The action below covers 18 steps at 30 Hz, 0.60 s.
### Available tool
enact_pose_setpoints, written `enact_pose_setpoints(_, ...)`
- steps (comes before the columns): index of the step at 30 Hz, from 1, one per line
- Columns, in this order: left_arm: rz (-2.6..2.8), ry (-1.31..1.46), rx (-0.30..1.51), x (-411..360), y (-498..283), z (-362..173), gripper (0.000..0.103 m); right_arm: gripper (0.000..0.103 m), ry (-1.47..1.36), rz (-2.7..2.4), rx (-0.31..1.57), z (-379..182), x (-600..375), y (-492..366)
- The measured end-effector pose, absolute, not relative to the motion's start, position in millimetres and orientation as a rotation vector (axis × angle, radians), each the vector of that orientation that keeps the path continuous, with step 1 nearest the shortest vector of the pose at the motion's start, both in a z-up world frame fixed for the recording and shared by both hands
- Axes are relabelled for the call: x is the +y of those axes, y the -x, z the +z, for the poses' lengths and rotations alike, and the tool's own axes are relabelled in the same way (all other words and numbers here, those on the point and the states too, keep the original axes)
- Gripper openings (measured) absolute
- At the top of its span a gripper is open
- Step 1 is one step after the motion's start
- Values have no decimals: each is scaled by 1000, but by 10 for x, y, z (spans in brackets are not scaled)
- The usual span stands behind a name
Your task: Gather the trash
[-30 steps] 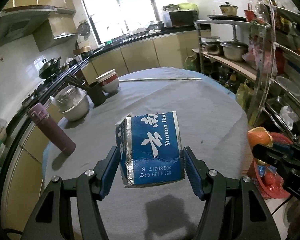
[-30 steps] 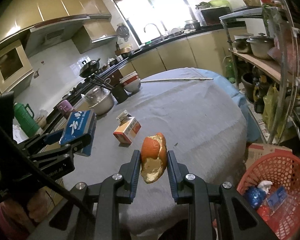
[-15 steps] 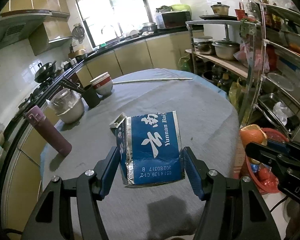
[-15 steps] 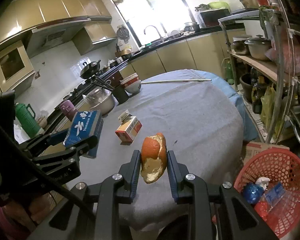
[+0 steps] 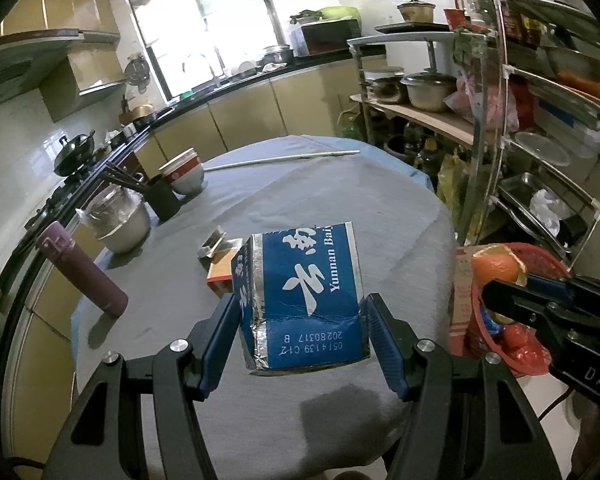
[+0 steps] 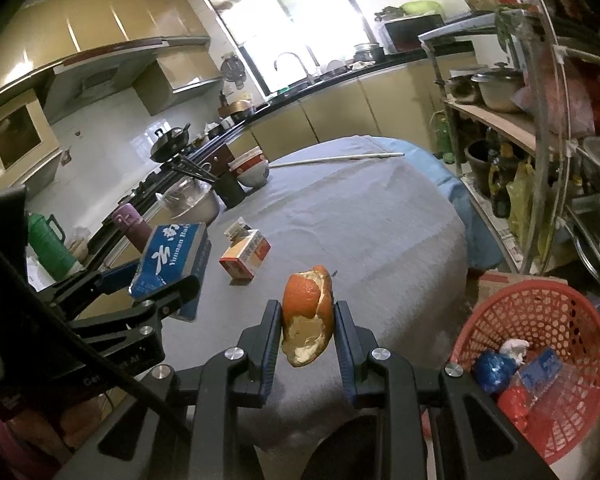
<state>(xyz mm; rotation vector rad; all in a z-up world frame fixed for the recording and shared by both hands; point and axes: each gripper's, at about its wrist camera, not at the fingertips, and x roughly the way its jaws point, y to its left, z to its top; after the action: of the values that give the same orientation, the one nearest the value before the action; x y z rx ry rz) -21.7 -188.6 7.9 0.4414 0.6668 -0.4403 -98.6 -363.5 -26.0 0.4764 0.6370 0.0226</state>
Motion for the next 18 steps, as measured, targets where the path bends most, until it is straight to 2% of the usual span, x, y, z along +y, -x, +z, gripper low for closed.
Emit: enact_pose_setpoints(18,-489,-480,692,-2104,272,-43,66,28,-521,-24,647,-361,-3811,1114)
